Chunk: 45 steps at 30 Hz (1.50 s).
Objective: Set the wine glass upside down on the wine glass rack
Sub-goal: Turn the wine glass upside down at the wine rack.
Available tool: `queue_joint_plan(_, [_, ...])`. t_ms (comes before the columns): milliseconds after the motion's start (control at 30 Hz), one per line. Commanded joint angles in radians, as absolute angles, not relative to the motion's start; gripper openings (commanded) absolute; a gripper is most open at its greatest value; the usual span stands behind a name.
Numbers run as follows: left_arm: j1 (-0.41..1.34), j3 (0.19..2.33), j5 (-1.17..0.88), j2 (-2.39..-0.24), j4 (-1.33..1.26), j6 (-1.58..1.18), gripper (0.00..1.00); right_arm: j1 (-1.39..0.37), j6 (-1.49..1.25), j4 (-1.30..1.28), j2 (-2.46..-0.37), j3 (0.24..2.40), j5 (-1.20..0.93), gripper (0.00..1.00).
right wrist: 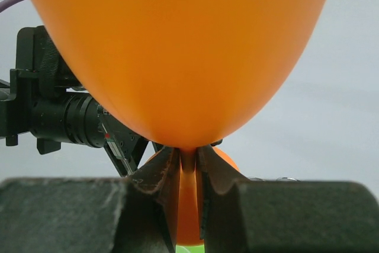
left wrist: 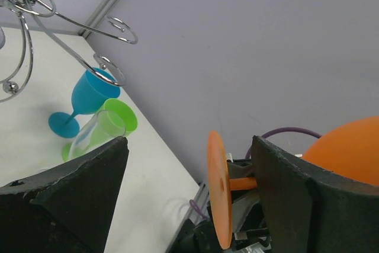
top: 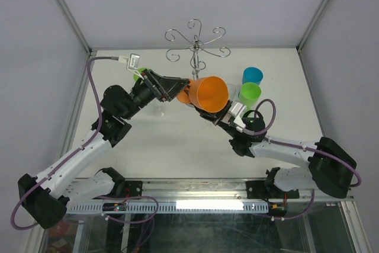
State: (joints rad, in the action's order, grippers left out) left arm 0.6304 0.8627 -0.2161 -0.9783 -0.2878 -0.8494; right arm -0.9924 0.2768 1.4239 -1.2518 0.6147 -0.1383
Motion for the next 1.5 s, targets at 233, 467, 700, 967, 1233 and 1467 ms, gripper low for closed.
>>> queue_joint_plan(233, [0.672, 0.876, -0.212, -0.996, -0.399, -0.871, 0.78, -0.989, 0.283, 1.593, -1.296, 0.675, -0.076, 0.00])
queue_joint_plan(467, [0.686, 0.875, -0.200, -1.003, -0.401, -0.878, 0.68, -0.989, 0.301, 1.635, -1.307, 0.666, -0.049, 0.00])
queue_joint_plan(700, [0.688, 0.867, -0.196, -1.007, -0.400, -0.896, 0.55, -0.989, 0.321, 1.641, -1.298, 0.646, -0.058, 0.00])
queue_joint_plan(967, [0.689, 0.859, -0.177, -0.996, -0.394, -0.900, 0.31, -0.989, 0.352, 1.641, -1.275, 0.624, -0.054, 0.00])
queue_joint_plan(1233, [0.689, 0.859, -0.181, -0.998, -0.387, -0.895, 0.05, -0.989, 0.364, 1.640, -1.281, 0.630, -0.071, 0.00])
queue_joint_plan(1467, [0.689, 0.891, -0.141, -0.959, -0.312, -0.795, 0.00, -0.989, 0.362, 1.602, -1.267, 0.599, -0.050, 0.30])
